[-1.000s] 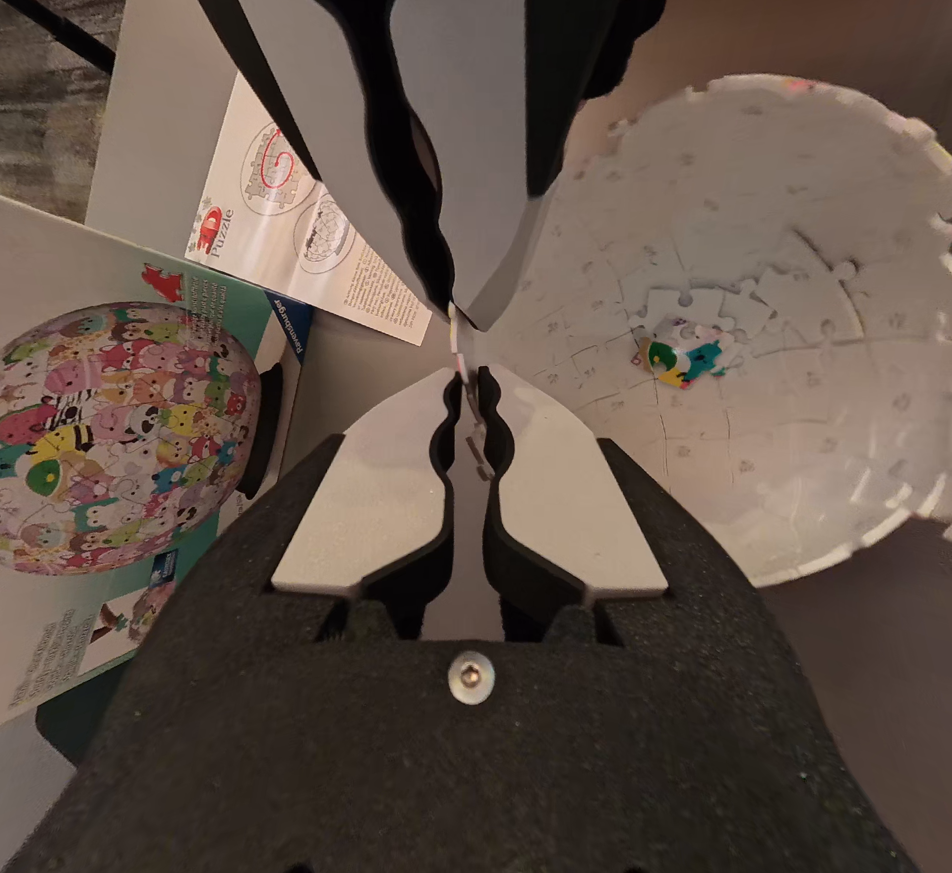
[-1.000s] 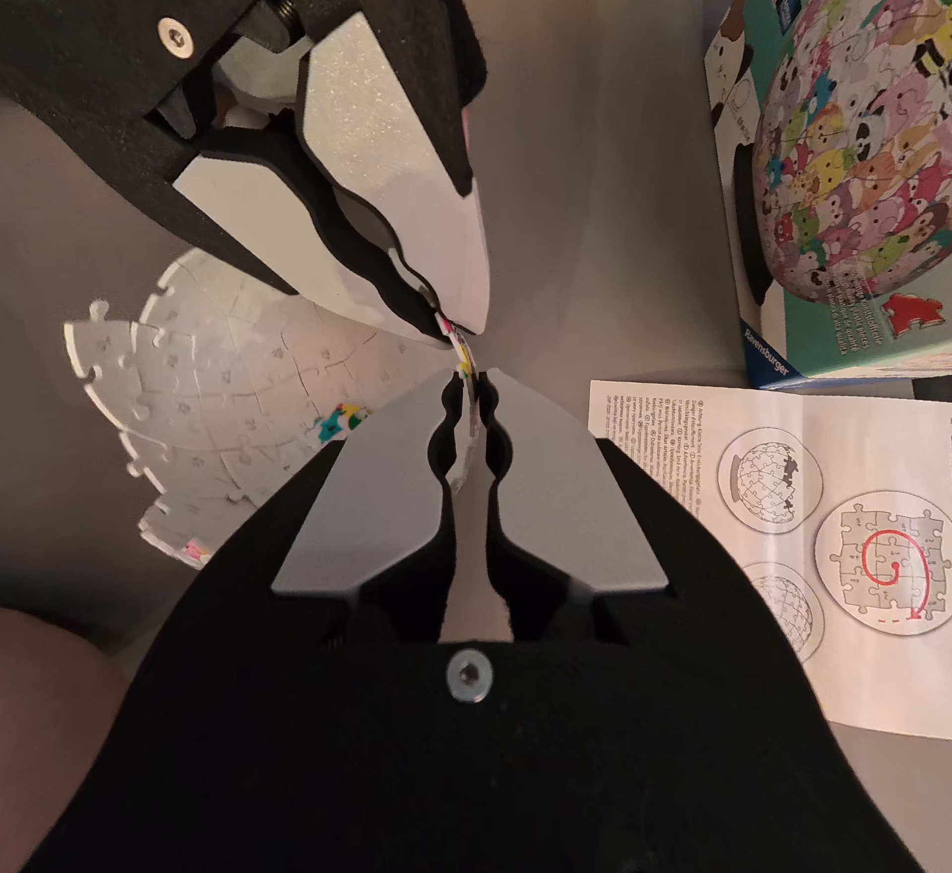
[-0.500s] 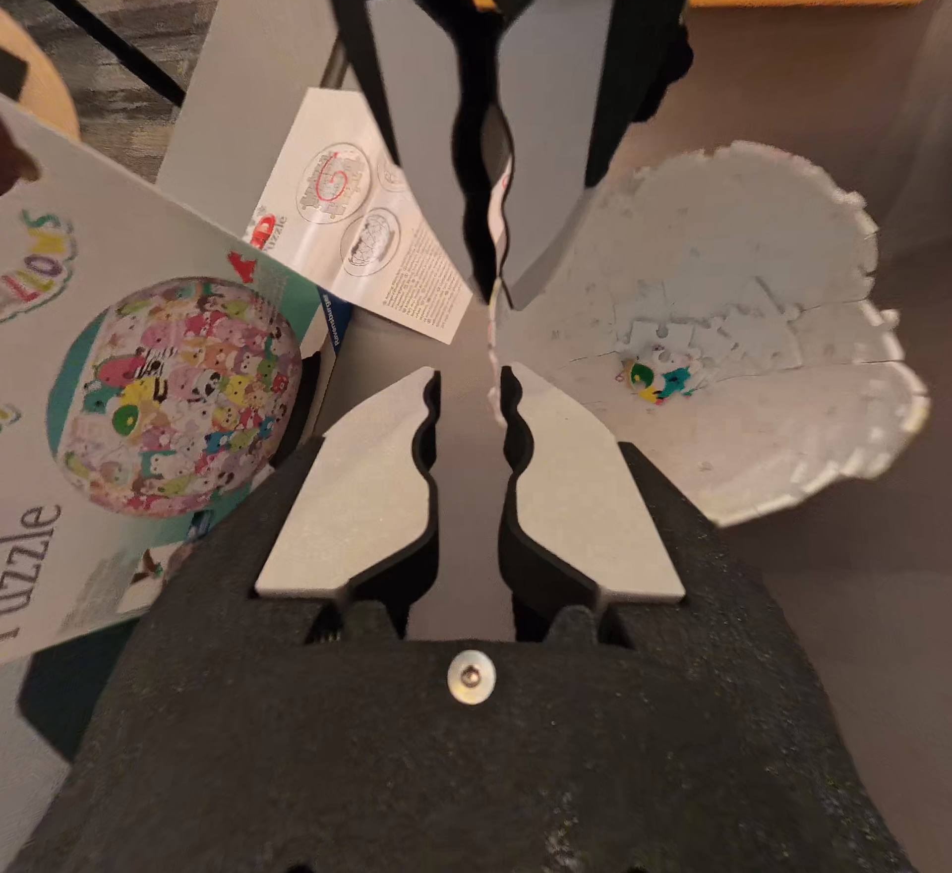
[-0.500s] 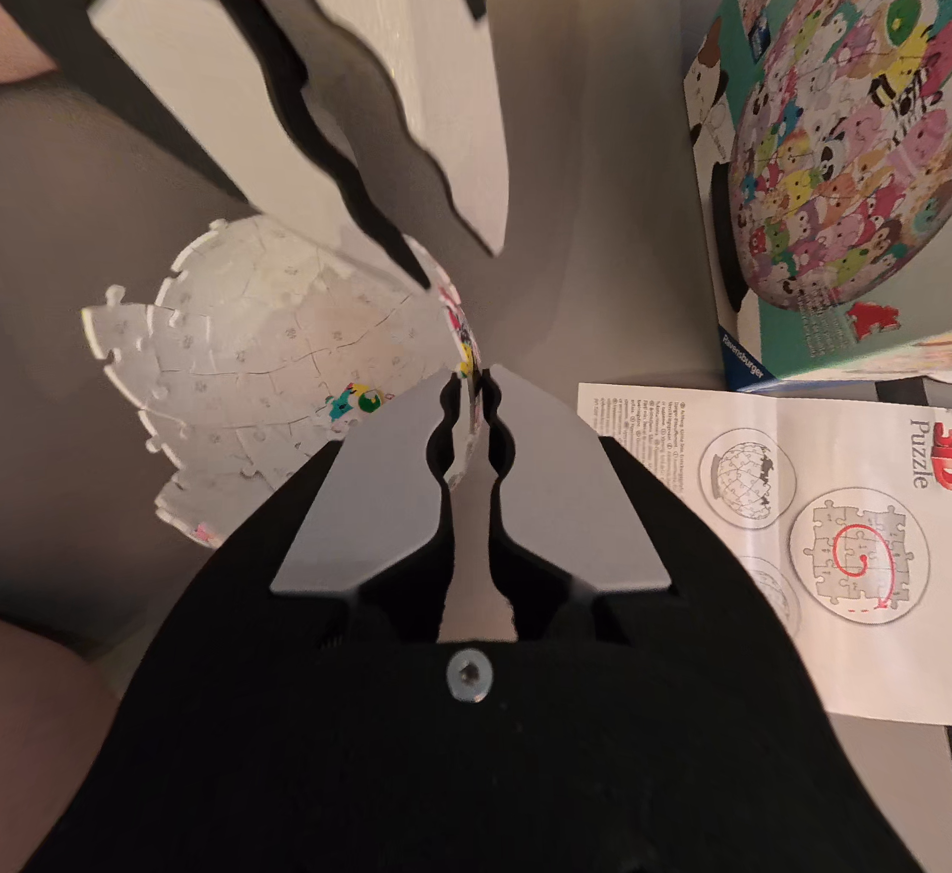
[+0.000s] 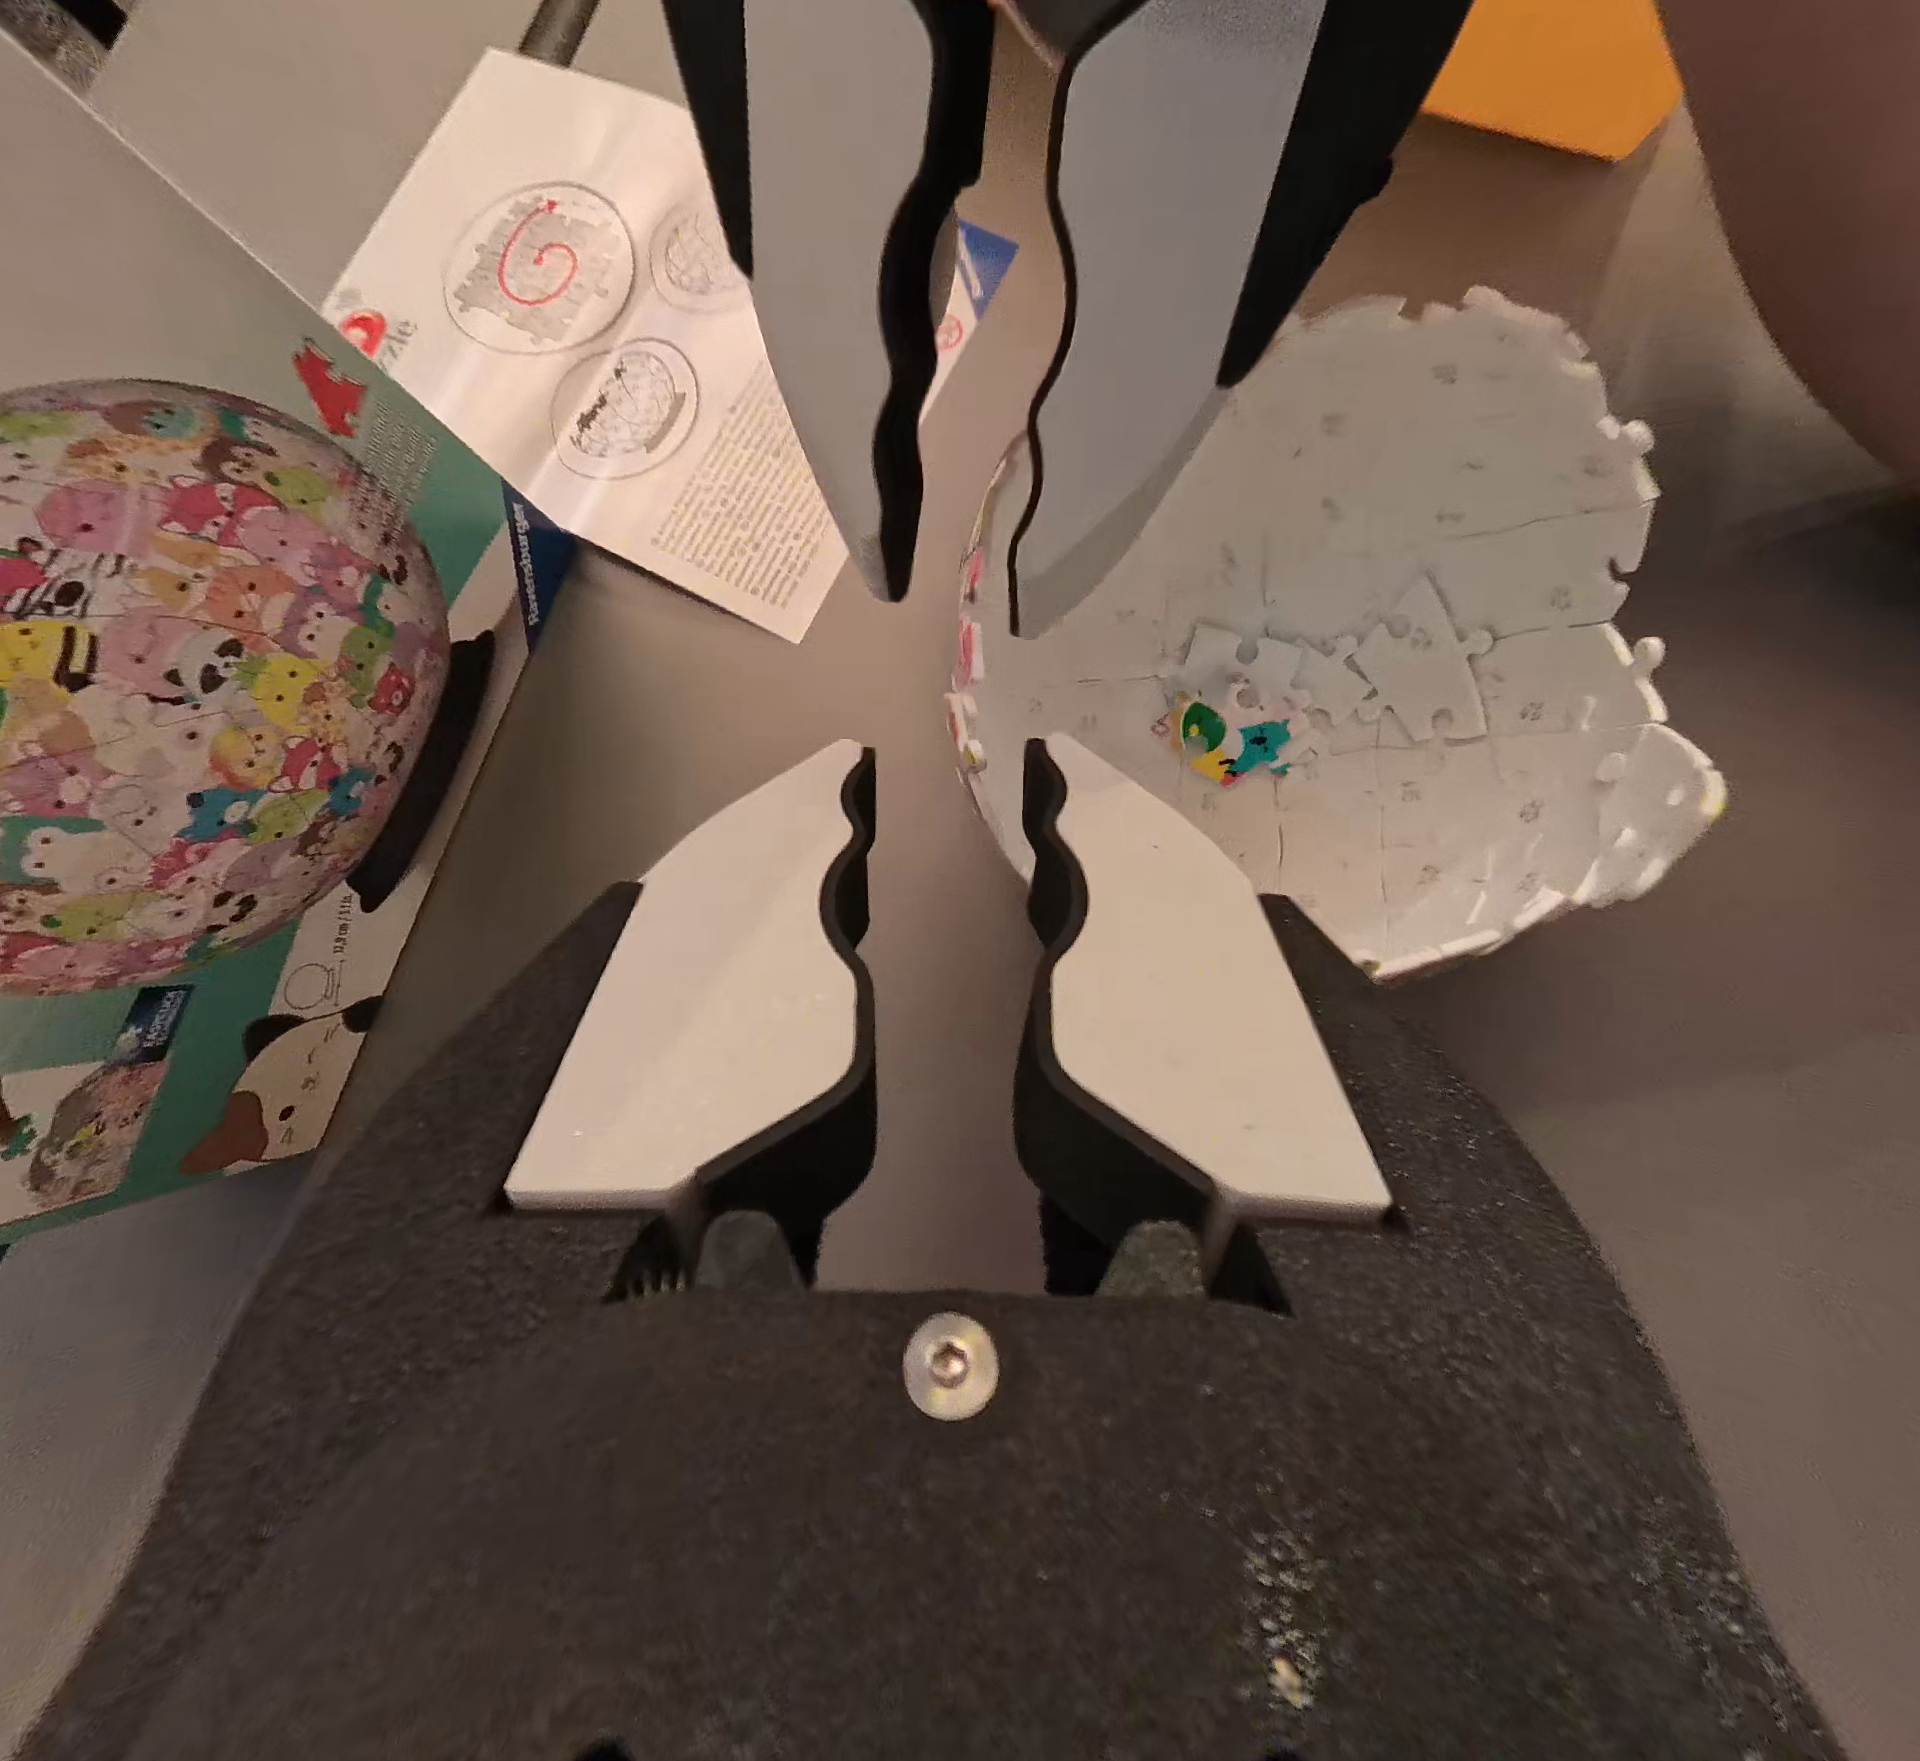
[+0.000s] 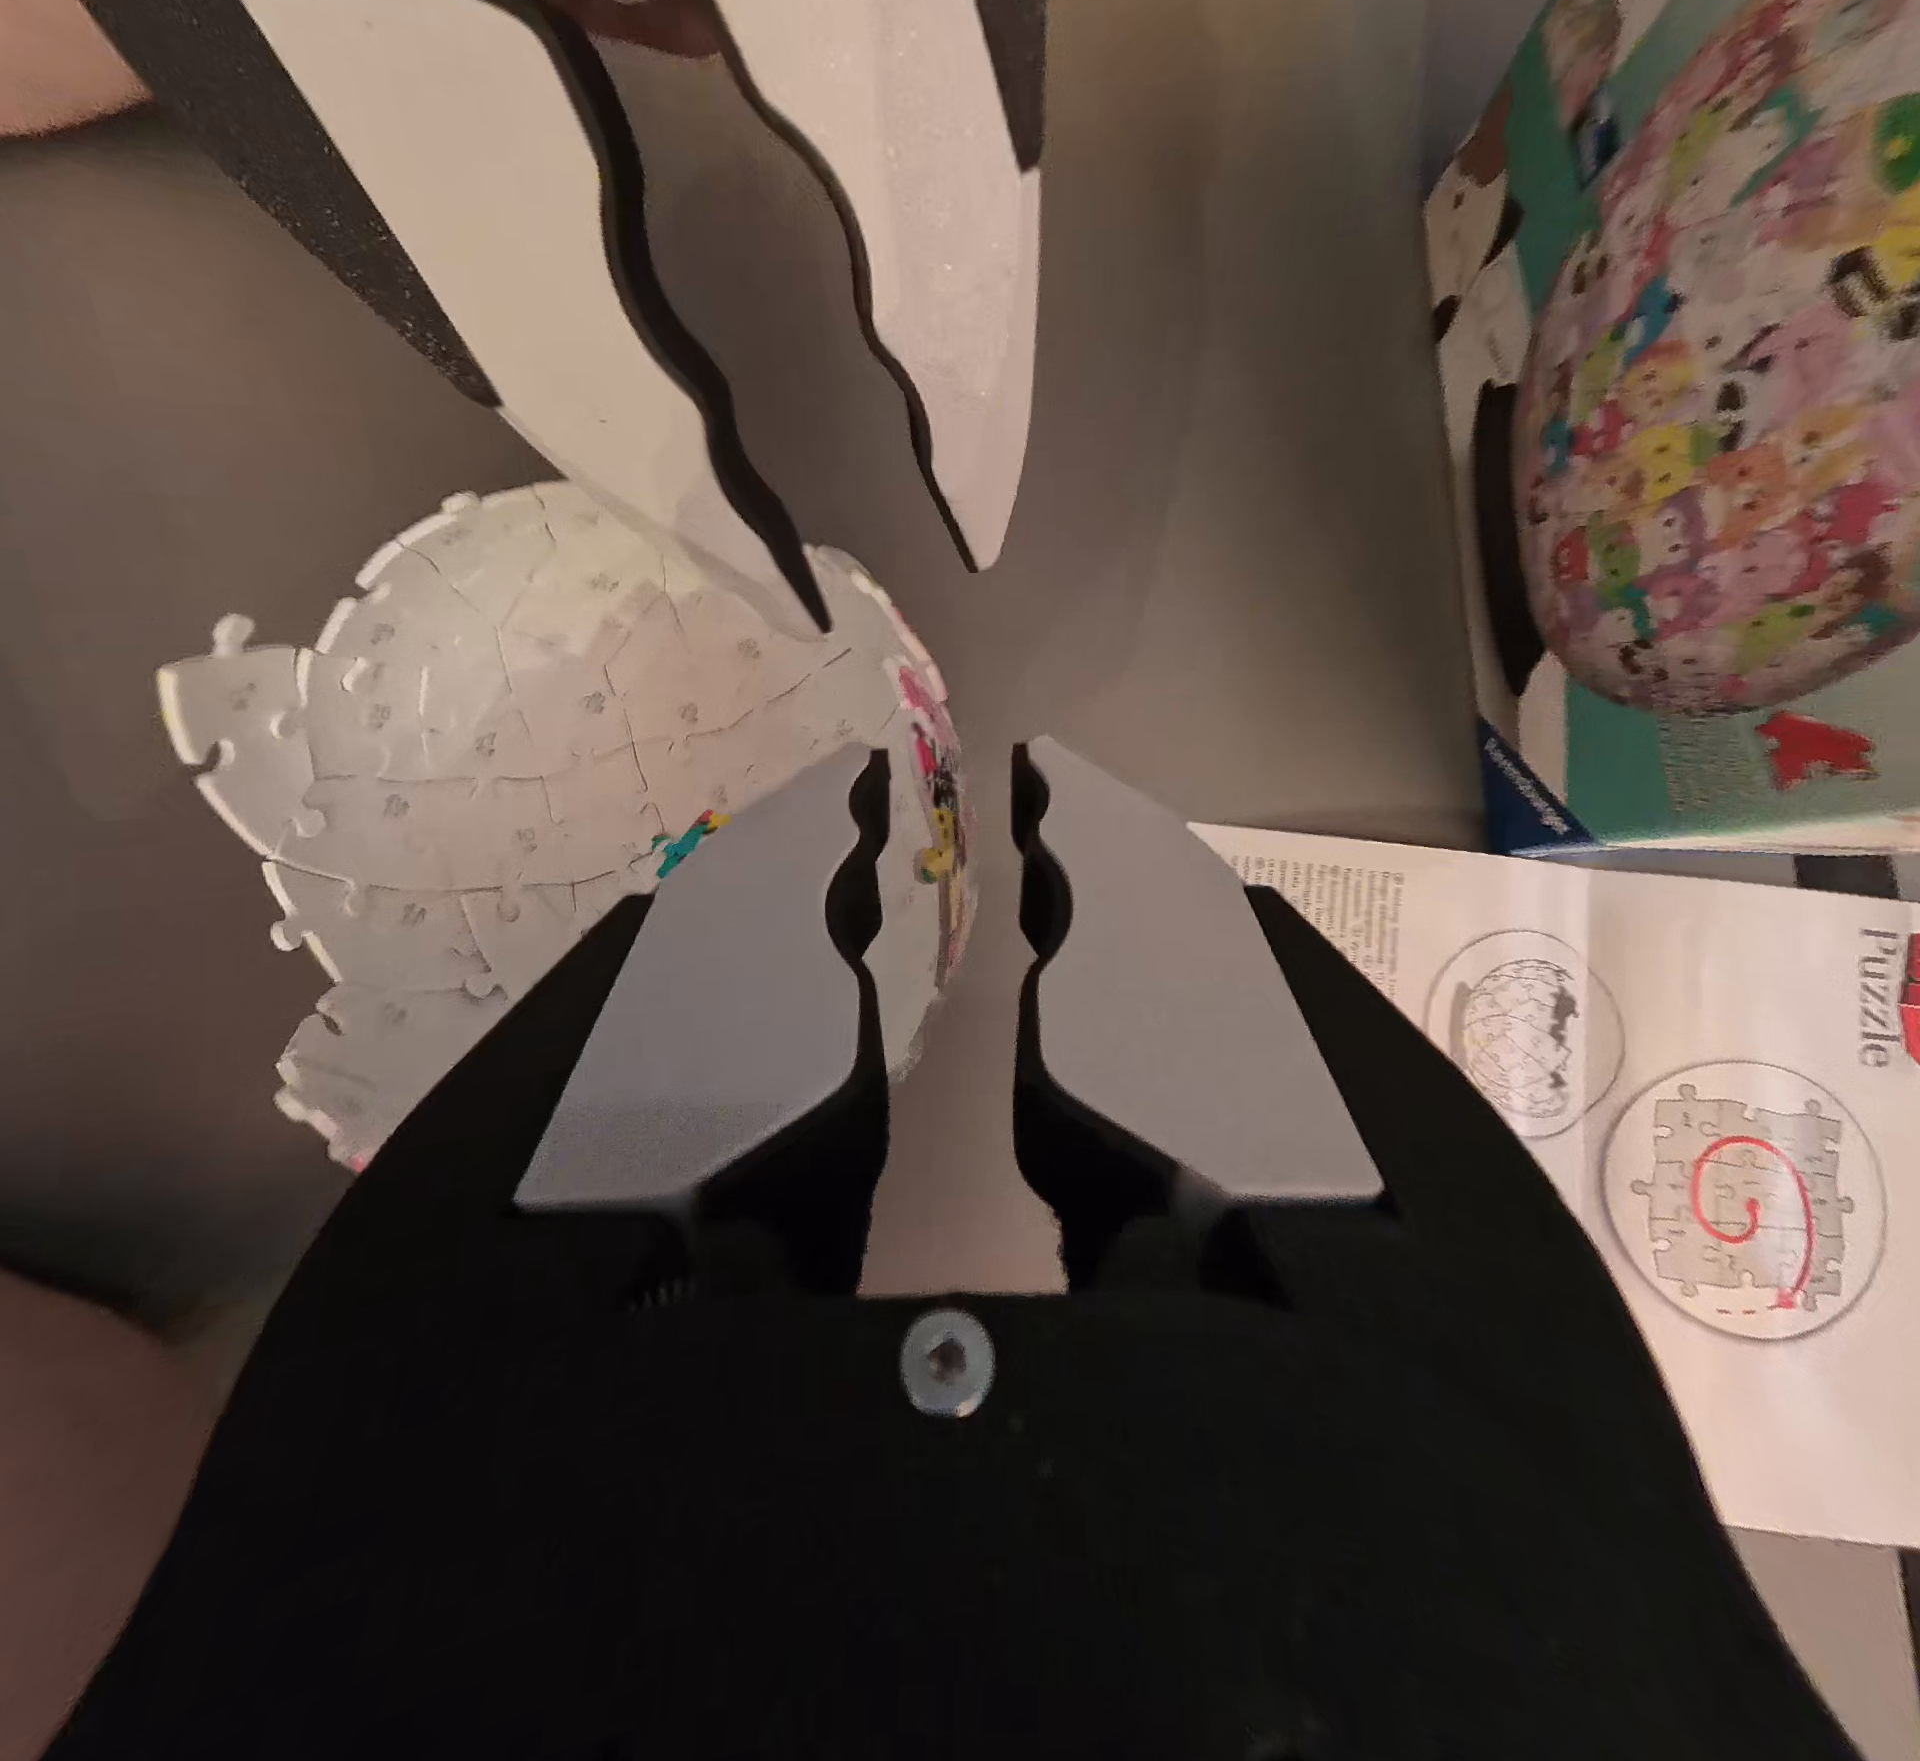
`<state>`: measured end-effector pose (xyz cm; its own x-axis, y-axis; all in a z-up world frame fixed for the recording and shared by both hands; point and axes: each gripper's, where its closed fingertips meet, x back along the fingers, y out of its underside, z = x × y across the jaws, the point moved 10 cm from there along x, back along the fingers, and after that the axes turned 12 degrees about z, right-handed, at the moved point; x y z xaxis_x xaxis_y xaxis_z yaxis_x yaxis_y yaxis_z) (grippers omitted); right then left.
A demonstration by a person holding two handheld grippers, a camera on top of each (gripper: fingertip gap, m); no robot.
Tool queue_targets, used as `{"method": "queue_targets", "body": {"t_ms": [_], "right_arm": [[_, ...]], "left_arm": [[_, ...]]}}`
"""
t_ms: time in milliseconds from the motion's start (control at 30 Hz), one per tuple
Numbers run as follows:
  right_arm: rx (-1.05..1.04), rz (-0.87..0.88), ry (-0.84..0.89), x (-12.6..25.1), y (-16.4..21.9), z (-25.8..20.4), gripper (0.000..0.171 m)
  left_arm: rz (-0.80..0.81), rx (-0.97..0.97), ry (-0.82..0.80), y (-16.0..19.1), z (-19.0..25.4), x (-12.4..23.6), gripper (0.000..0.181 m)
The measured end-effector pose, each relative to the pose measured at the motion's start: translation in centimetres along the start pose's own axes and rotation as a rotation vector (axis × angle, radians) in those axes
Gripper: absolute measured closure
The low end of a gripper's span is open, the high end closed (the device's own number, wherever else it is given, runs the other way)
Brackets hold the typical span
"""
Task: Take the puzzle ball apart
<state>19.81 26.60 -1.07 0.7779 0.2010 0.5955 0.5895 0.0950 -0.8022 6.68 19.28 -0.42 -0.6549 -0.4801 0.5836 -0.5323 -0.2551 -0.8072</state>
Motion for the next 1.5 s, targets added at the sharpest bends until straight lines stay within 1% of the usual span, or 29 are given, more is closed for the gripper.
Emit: {"method": "queue_targets", "body": {"t_ms": [33,100,167,333,467,633,700,767,867,933,1000,1100,1267,1333,1400,1467,1500], "right_arm": [[0.001,-0.015,-0.003,-0.3,0.1,0.0,0.150],[0.005,-0.014,-0.019,-0.6,0.1,0.0,0.161],[0.012,-0.005,-0.029,-0.6,0.2,0.0,0.161],[0.051,0.014,-0.045,-0.4,0.3,-0.3,0.162],[0.053,0.012,-0.056,-0.6,0.3,-0.4,0.161],[0.047,0.026,-0.057,-0.4,0.2,-0.4,0.162],[0.048,0.029,-0.054,-0.3,0.2,-0.4,0.162],[0.043,0.029,-0.054,-0.4,0.1,-0.4,0.161],[0.052,0.021,-0.049,-0.4,0.1,-0.4,0.162],[0.059,0.030,-0.056,-0.3,0.1,-0.5,0.162],[0.066,0.032,-0.059,-0.2,0.2,-0.6,0.161],[0.071,0.040,-0.069,-0.2,0.2,-0.7,0.161],[0.078,0.041,-0.066,-0.3,-0.1,-0.8,0.161],[0.051,0.043,-0.060,-0.2,-0.1,-0.6,0.160],[0.022,0.047,-0.063,0.0,0.1,-0.4,0.160],[0.012,0.047,-0.063,0.1,0.1,-0.4,0.158],[0.005,0.052,-0.060,0.2,0.0,-0.4,0.154]], "left_arm": [[-0.018,-0.009,-0.009,0.1,0.1,-0.2,0.158],[-0.041,-0.019,-0.028,0.3,0.0,-0.7,0.167],[-0.026,0.015,0.012,0.3,0.1,-1.0,0.175],[-0.008,0.153,0.077,0.5,-0.7,-0.8,0.175],[-0.019,0.141,0.045,0.7,-1.0,-0.7,0.179],[-0.028,0.113,0.058,0.4,-0.4,-0.6,0.175],[-0.061,0.109,0.050,0.6,-0.4,-0.5,0.169],[-0.052,0.114,0.042,0.7,-0.6,-0.3,0.164],[-0.057,0.146,0.059,0.7,-0.7,-0.4,0.167],[-0.053,0.141,0.081,0.7,-0.5,-0.4,0.174],[-0.049,0.131,0.079,0.6,-0.6,-0.4,0.176],[-0.035,0.132,0.110,0.8,-0.8,-0.3,0.176],[0.026,0.215,0.212,1.5,-1.7,-0.1,0.173],[0.055,0.201,0.216,1.4,-1.7,0.1,0.172],[0.087,0.199,0.191,0.9,-1.7,0.8,0.166],[0.107,0.208,0.163,0.4,-1.8,2.0,0.156],[0.105,0.220,0.150,0.3,-1.8,2.5,0.153]]}}
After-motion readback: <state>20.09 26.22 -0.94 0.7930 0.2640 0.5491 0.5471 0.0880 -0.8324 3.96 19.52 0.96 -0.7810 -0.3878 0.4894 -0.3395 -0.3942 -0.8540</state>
